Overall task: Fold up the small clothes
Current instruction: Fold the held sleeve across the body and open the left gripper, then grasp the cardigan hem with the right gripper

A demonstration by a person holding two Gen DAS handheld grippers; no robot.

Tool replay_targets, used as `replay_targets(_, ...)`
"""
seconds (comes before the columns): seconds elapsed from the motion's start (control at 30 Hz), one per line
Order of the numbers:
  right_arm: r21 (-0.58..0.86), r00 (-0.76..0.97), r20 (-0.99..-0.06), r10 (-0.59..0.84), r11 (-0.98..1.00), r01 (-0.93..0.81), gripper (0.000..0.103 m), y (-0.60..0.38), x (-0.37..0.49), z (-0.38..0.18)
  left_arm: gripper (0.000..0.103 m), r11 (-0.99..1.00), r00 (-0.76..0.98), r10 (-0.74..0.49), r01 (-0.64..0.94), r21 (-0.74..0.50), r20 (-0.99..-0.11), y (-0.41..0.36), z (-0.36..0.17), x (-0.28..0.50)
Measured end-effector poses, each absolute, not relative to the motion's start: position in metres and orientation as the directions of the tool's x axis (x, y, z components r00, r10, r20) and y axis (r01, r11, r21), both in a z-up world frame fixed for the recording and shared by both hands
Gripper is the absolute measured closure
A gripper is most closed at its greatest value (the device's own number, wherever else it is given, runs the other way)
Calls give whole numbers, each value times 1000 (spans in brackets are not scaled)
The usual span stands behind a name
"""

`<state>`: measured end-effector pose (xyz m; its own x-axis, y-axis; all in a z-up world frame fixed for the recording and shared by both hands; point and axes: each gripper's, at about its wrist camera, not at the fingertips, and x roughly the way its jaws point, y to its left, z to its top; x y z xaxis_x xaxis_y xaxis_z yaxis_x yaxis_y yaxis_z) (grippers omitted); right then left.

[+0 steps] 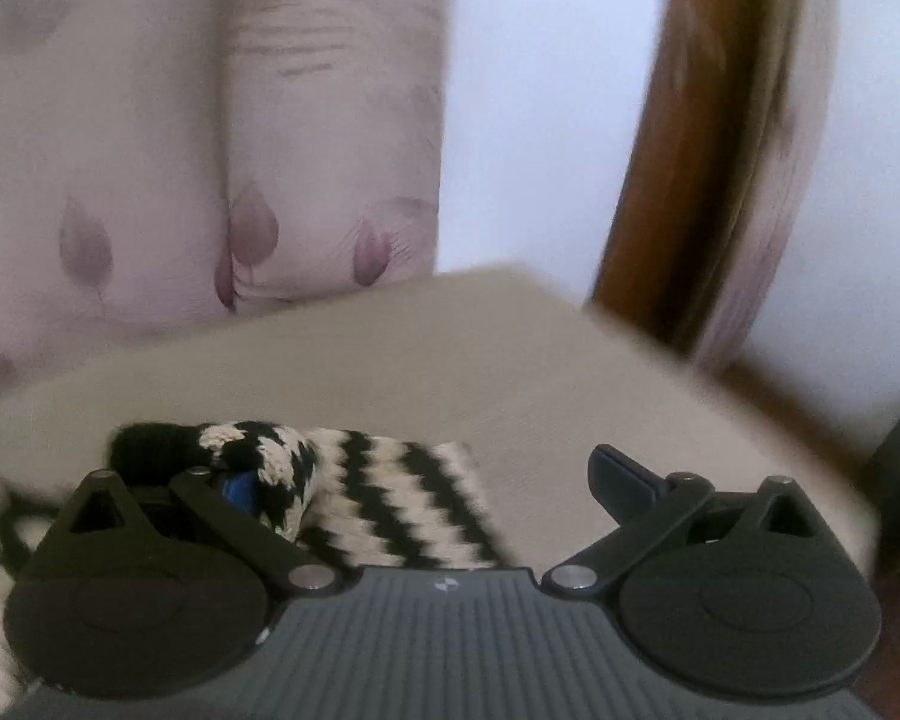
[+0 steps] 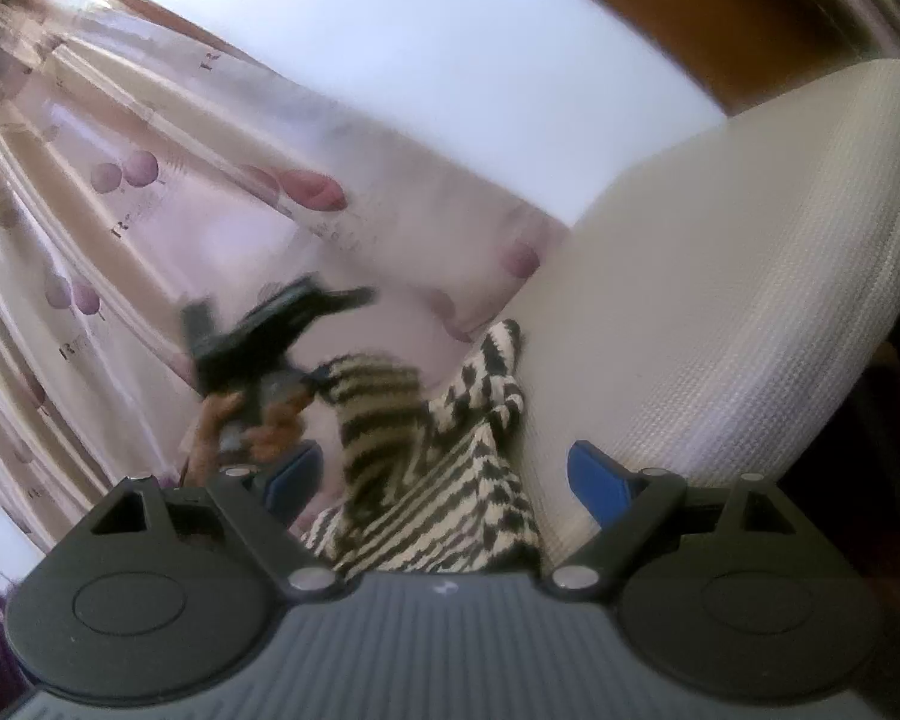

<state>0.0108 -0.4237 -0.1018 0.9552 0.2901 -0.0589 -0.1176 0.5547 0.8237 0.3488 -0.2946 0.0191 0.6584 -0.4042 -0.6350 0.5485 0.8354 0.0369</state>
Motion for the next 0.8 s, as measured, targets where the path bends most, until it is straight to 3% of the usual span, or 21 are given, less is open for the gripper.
replay_targets(0.1,816,958,-59,282,567,-117,13,-424,7,-101,1,700,664,-360,657,281,-656,-337,0,326)
replay_targets(0.2,837,959,-53,277,536,-109,13,-430,5,-105,1,631,688,-404,687,361,-603,-350,-13,307)
replay_targets(0.33,852,957,-52,284,513,-106,13,-433,8,-108,0,681,618,-577,725,104,-534,-330,1,312)
replay_targets(0.43,844,955,-51,291,524,-115,13,-430,9,-106,0,697,579,-635,715,-56,-511,-321,15,326)
replay_targets(0.63,846,958,-63,280,524,-97,13,-431,9,-106,0,813,707,-557,572,-112,-435,-267,37,318)
replay_targets(0.73,808,941,-164,295,588,-44,14,-425,21,-91,0,898,781,-428,422,-121,-455,-214,31,302)
replay_targets(0.8,706,930,-204,307,704,-78,14,-417,35,-65,0,933,812,-360,329,-149,-459,-169,18,293)
